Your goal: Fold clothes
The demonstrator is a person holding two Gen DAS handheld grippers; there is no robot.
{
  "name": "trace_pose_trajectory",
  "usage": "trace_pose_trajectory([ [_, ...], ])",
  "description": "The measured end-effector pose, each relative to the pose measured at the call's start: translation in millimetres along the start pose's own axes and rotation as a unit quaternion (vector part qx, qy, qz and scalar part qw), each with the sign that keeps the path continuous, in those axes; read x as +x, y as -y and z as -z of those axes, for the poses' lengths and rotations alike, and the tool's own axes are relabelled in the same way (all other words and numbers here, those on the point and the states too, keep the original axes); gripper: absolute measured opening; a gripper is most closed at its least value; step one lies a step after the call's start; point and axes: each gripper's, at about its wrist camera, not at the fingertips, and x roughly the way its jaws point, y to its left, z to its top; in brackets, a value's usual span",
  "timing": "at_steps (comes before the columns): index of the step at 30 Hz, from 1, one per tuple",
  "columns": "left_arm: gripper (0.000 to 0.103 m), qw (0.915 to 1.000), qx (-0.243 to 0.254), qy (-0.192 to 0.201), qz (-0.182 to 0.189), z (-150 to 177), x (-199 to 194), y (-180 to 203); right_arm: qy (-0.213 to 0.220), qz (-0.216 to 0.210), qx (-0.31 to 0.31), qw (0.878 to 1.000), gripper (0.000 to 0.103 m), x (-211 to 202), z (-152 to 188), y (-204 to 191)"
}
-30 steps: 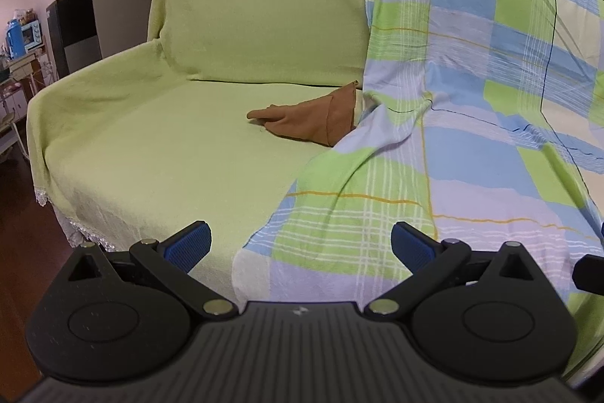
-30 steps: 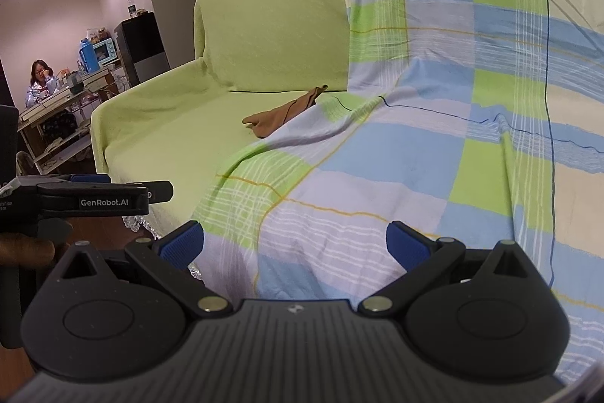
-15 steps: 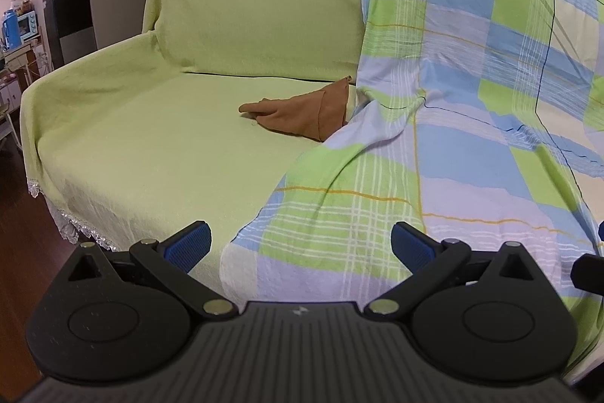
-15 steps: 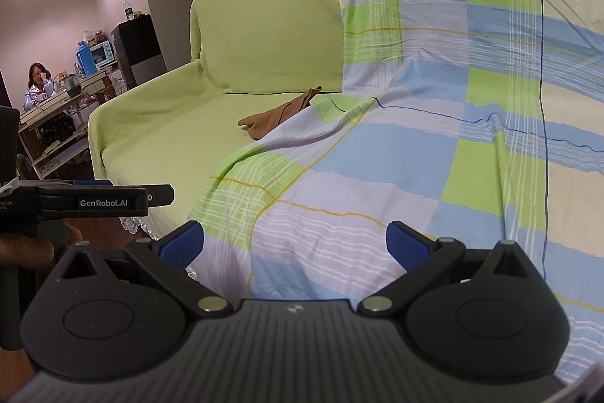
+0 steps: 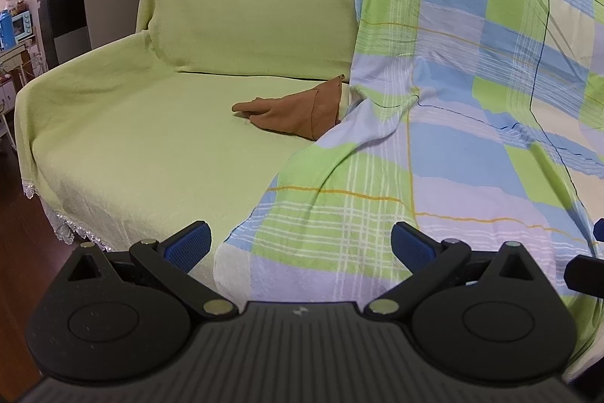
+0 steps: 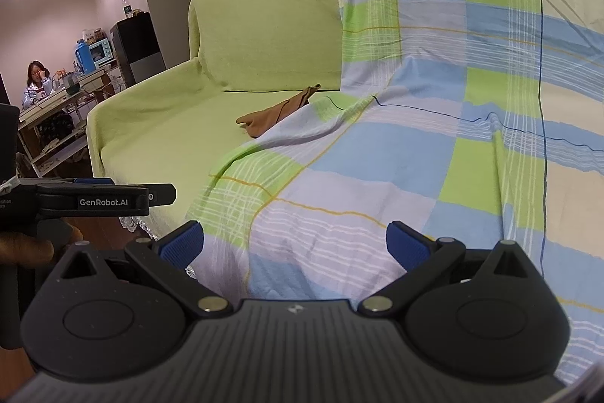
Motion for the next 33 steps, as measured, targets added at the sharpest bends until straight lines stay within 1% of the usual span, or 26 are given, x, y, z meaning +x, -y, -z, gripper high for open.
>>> trace_pose_trajectory([
  [29, 0.102, 0.9998, 0.012, -0.007, 0.011, 4.2, -1.5, 6.9, -0.002, 0.005, 0.007, 1.0, 0.102, 2.5, 5.1, 1.9],
  [33, 0.102, 0.9997, 0.012, 0.003, 0.021, 2.8, 2.1, 1.0, -0.004, 0.005, -0.012, 1.0, 0.102, 3.2, 4.4, 4.6],
])
